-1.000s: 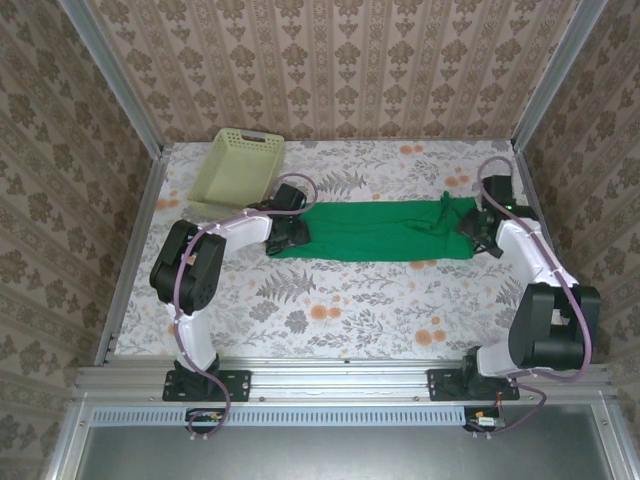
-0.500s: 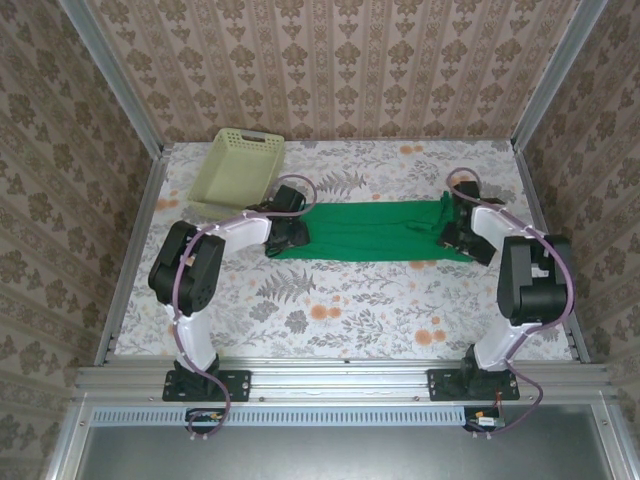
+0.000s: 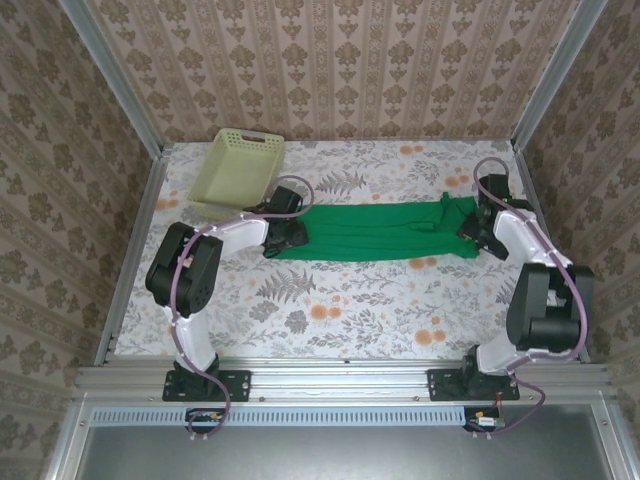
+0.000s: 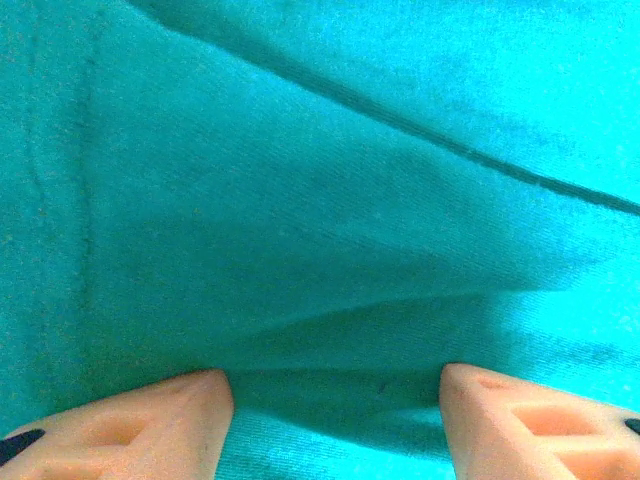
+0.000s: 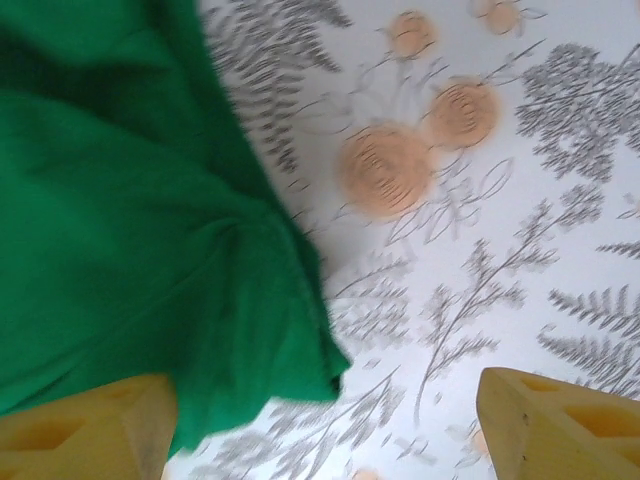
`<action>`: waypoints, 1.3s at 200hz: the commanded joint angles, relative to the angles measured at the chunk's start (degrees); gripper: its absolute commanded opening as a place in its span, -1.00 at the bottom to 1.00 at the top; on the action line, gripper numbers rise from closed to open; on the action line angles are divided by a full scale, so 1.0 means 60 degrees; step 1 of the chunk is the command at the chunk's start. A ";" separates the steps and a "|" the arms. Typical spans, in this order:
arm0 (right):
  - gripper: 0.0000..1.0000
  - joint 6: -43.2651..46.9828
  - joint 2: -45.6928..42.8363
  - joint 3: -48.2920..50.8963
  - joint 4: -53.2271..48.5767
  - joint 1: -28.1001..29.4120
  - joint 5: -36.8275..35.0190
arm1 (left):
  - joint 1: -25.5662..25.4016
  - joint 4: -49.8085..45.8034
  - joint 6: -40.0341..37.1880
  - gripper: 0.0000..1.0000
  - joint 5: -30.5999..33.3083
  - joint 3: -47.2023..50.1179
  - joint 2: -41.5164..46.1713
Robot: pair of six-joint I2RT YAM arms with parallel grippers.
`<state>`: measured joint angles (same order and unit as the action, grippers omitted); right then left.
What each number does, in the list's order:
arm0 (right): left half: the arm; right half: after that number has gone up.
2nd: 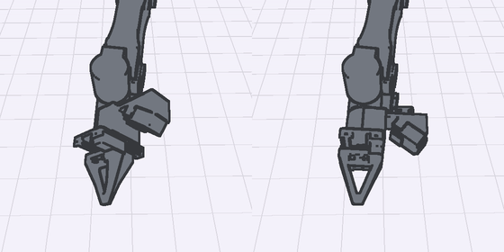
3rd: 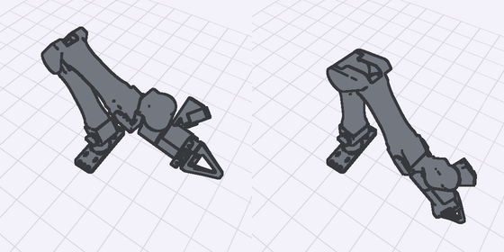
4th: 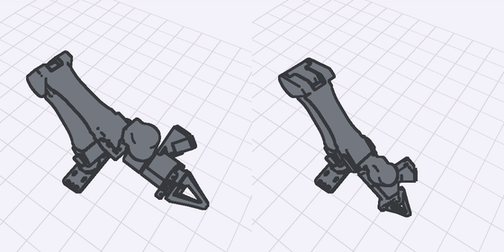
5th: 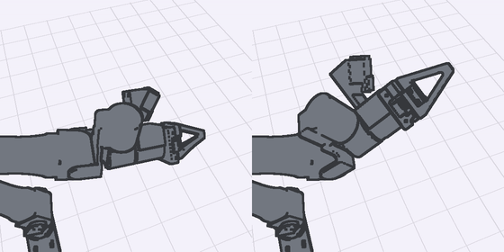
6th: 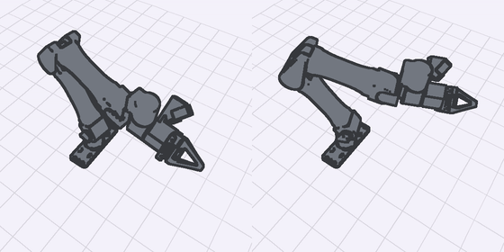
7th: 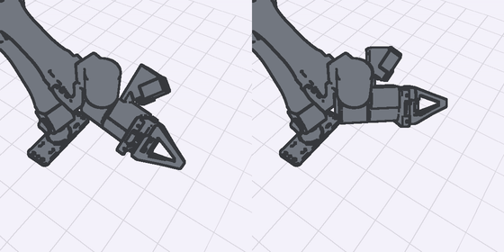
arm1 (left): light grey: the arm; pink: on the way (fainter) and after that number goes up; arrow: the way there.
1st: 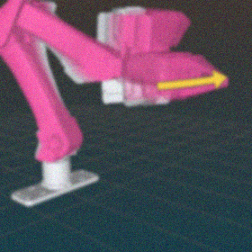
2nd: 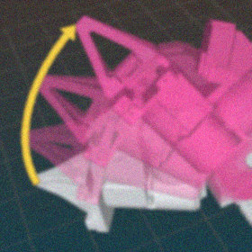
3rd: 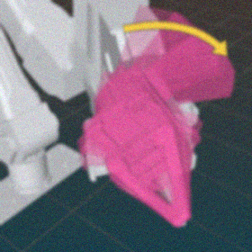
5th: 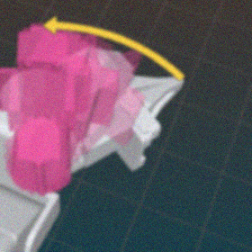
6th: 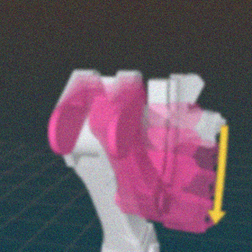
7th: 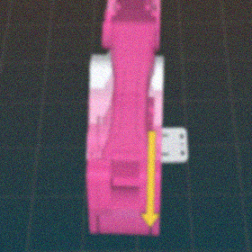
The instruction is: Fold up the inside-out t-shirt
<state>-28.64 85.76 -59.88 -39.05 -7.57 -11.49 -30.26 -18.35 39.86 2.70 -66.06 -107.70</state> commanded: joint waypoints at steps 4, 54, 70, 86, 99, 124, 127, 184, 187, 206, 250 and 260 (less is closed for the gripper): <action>0.48 -0.0005 -0.0562 0.0980 -0.0277 0.0271 0.1180 | 0.0195 -0.1088 0.0197 0.19 0.0063 0.0450 -0.0287; -0.03 -0.0274 -0.0141 0.1646 -0.0151 0.0281 0.0392 | 0.0245 -0.1145 0.0149 0.20 0.0077 0.0370 -0.0243; -0.12 -0.0258 0.0240 0.1402 -0.0034 0.0266 0.0155 | 0.0282 -0.1122 0.0138 0.19 0.0070 0.0381 -0.0230; -0.15 -0.0217 0.0565 0.1145 0.0171 0.0266 -0.0079 | 0.0290 -0.1106 0.0136 0.19 0.0048 0.0384 -0.0229; -0.15 -0.0171 0.0887 0.0916 0.0305 0.0244 -0.0197 | 0.0312 -0.1102 0.0129 0.19 0.0034 0.0385 -0.0247; -0.18 -0.0138 0.1671 0.0351 0.0425 0.0193 -0.0352 | 0.0312 -0.1064 0.0140 0.19 0.0015 0.0412 -0.0243; -0.18 -0.0112 0.1738 0.0322 0.0465 0.0193 -0.0323 | 0.0312 -0.1061 0.0136 0.19 0.0007 0.0411 -0.0254; -0.76 -0.0196 0.2245 -0.0117 0.0156 0.0164 -0.0916 | 0.0334 -0.1093 0.0125 0.19 0.0059 0.0464 -0.0258; -0.80 -0.0221 0.2197 -0.0093 0.0119 0.0153 -0.1030 | 0.0348 -0.1099 0.0125 0.19 0.0062 0.0464 -0.0258; -0.90 -0.0226 0.1866 -0.0040 -0.0078 0.0149 -0.1706 | 0.0381 -0.1122 0.0108 0.19 0.0112 0.0478 -0.0273; -1.00 -0.0189 0.1578 -0.0272 -0.0617 -0.0026 -0.2988 | 0.0446 -0.1153 0.0098 0.19 0.0194 0.0507 -0.0302; -1.00 -0.0176 0.1578 -0.0325 -0.0700 -0.0053 -0.3251 | 0.0462 -0.1156 0.0104 0.19 0.0190 0.0521 -0.0273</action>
<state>-29.93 96.68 -59.79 -39.22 -6.33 -21.23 -29.15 -18.59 39.86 2.31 -66.02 -107.61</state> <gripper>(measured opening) 0.067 0.593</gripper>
